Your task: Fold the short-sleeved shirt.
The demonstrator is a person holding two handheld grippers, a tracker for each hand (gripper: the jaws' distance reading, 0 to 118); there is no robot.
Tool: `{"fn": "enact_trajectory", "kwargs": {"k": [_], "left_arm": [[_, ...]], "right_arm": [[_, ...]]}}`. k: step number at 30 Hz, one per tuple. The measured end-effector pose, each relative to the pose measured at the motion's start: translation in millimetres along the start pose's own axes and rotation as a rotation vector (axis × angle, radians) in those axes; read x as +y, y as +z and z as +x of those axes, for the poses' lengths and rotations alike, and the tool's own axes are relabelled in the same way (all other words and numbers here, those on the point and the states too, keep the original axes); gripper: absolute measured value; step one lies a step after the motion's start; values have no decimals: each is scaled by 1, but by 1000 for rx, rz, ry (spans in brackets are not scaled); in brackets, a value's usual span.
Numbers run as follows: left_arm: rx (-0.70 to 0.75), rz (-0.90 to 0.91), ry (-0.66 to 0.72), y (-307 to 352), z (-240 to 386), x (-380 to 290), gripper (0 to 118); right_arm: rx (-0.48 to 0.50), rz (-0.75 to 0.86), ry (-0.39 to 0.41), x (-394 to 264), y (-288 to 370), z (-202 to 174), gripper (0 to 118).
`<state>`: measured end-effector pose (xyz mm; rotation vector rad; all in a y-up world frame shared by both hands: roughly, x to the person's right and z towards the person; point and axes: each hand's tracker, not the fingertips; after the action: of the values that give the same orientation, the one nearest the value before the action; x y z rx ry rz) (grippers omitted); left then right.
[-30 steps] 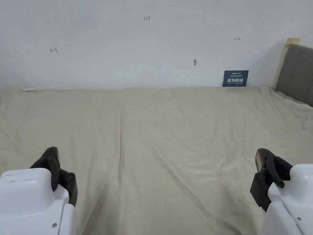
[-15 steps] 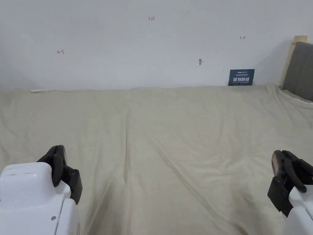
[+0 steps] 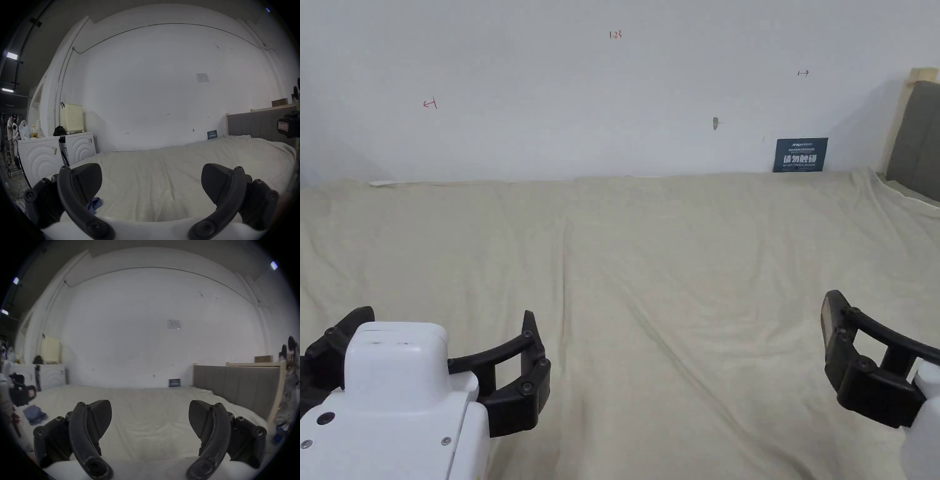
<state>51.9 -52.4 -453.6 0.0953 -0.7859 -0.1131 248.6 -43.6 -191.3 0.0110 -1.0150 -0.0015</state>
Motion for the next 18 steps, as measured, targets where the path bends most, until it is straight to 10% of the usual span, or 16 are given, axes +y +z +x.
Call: {"fn": "enact_trajectory", "kwargs": {"k": [6,18], "left_arm": [[-10,-6,20,-2,1,-2,118],[22,-60,62,-11,-12,-8,118]], "right_arm": [[-392,-119,103,-3,-5,-23,100],[53,-219,31,-2,-11,-16,100]]}}
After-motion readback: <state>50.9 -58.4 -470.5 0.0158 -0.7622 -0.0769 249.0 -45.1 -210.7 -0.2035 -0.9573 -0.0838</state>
